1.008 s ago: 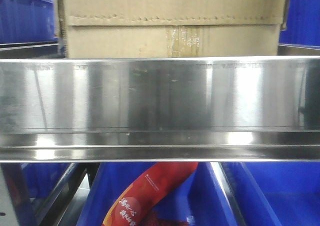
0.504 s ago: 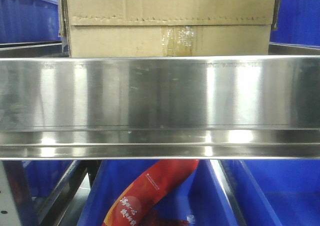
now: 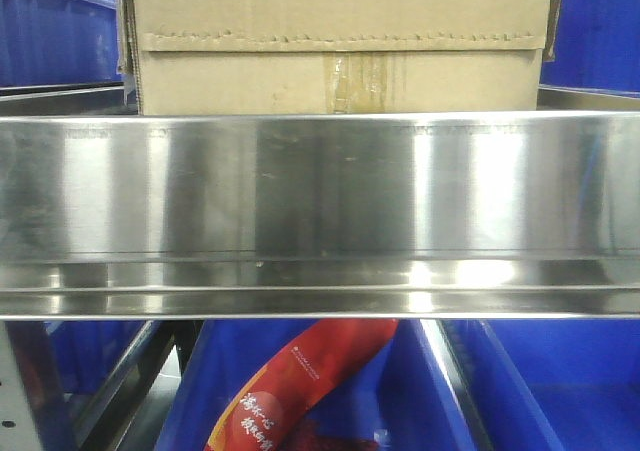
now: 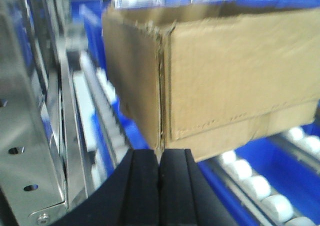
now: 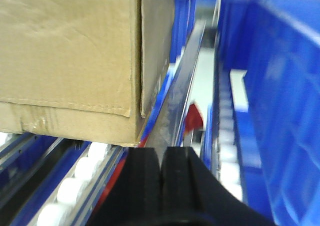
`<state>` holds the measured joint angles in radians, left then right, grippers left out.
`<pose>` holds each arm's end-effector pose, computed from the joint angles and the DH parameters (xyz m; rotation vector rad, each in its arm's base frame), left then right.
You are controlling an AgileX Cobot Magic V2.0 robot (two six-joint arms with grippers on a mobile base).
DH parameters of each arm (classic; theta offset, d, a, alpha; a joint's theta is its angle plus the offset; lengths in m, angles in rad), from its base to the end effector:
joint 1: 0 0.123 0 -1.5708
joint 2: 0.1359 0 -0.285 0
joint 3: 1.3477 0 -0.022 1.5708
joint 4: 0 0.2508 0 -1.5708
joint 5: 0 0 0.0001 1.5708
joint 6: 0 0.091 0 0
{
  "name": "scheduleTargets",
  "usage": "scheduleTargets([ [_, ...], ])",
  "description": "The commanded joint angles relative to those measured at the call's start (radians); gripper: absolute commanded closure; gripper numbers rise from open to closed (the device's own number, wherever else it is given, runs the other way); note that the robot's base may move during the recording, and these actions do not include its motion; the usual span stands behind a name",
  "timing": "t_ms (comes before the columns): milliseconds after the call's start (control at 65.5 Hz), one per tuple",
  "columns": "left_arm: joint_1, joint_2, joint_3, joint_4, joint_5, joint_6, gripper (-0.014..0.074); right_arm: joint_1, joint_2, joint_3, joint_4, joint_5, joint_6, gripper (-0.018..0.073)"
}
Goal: Stack two boxes on right shelf middle
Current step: 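Lower the boxes onto the middle roller shelf with both grippers, then open both grippers and withdraw them from the box walls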
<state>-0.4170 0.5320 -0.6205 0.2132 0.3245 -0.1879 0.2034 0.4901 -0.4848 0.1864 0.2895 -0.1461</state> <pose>0.1023 -0.0386 0.3521 0.3185 1.6885 -0.2409 0.1030 0.0262 0.3140 -0.1898 1.7683 0.2175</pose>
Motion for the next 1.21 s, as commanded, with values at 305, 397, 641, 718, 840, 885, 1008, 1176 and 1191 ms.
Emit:
scheduleTargets([
  [305,0.004,-0.105,0.108,-0.001,-0.096,0.000,0.0708,0.000,-0.204,0.082,-0.009,-0.071,-0.012,0.0718],
  [397,0.004,-0.105,0.108,-0.001,-0.096,0.000,0.0708,0.000,-0.204,0.082,-0.009,-0.073,-0.012,0.0718],
  [641,0.004,-0.105,0.108,-0.001,-0.096,0.000,0.0708,0.000,-0.204,0.082,-0.009,-0.073,-0.012,0.0718],
  [718,0.004,-0.105,0.108,-0.001,-0.096,0.000,0.0708,0.000,-0.204,0.082,-0.009,-0.073,-0.012,0.0718],
  [840,0.004,-0.105,0.108,-0.001,-0.096,0.000,0.0708,0.000,-0.204,0.082,-0.009,-0.073,-0.012,0.0718],
  [885,0.004,-0.105,0.110,-0.001,-0.096,0.000,0.0708,0.000,-0.204,0.082,-0.009,-0.073,-0.012,0.0718],
  [1008,0.045,-0.143,0.142,-0.082,-0.106,0.041,0.0708,0.000,-0.204,0.082,-0.009,-0.073,-0.012,0.0718],
  [1176,0.196,-0.258,0.280,-0.213,-0.199,0.221,0.0708,0.000,-0.204,0.082,-0.009,-0.073,-0.012,0.0718],
  [1191,0.213,-0.268,0.294,-0.213,-0.209,0.221,0.0708,0.000,-0.204,0.082,-0.009,-0.073,-0.012,0.0718],
])
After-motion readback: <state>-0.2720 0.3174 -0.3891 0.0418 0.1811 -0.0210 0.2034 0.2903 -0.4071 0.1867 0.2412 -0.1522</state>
